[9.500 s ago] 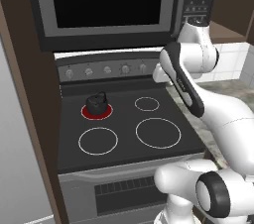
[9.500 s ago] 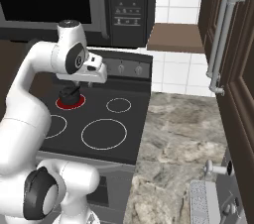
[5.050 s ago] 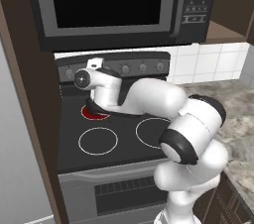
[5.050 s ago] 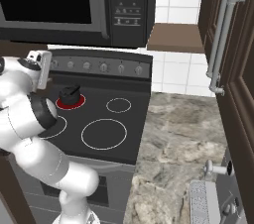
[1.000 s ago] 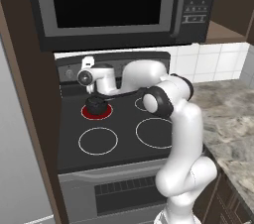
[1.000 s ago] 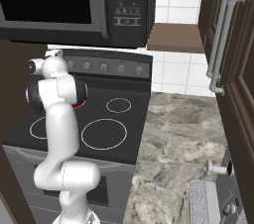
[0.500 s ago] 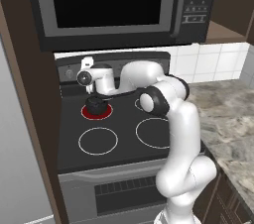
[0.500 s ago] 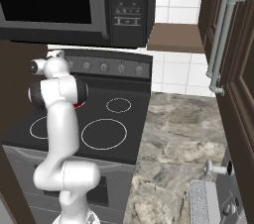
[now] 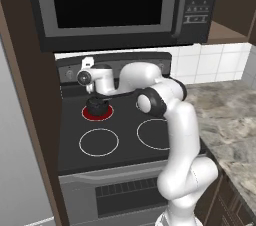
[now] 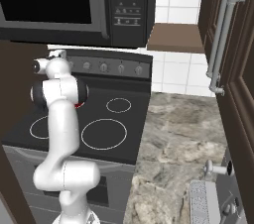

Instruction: Lower the heat of the kettle.

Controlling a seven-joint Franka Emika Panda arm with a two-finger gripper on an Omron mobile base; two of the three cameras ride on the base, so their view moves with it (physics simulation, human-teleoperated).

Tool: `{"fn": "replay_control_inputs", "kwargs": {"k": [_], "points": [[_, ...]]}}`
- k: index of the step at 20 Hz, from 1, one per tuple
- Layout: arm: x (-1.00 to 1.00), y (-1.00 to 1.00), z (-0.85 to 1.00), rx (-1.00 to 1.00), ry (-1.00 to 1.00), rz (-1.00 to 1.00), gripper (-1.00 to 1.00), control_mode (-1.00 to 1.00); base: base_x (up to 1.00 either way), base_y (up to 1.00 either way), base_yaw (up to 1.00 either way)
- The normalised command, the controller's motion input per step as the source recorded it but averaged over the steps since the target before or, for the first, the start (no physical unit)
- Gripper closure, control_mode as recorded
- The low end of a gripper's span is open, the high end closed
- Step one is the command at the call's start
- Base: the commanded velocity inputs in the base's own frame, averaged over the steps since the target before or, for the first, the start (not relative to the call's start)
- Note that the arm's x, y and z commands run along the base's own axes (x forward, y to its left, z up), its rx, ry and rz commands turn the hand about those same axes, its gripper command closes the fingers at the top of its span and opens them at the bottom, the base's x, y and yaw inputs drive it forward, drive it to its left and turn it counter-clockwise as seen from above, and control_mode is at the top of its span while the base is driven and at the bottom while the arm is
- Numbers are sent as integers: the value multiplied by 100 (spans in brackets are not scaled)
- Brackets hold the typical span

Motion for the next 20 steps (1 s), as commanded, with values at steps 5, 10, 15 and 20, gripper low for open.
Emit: {"fn": "replay_control_inputs", "kwargs": {"k": [5, 10, 15, 20], "points": [[15, 1, -1, 0, 0, -2, -100, -100, 0, 0, 0], [12, 0, -4, 0, 0, -1, -100, -100, 0, 0, 0], [13, 0, -3, 0, 0, 0, -100, -100, 0, 0, 0], [10, 0, -3, 0, 0, 0, -100, -100, 0, 0, 0]]}}
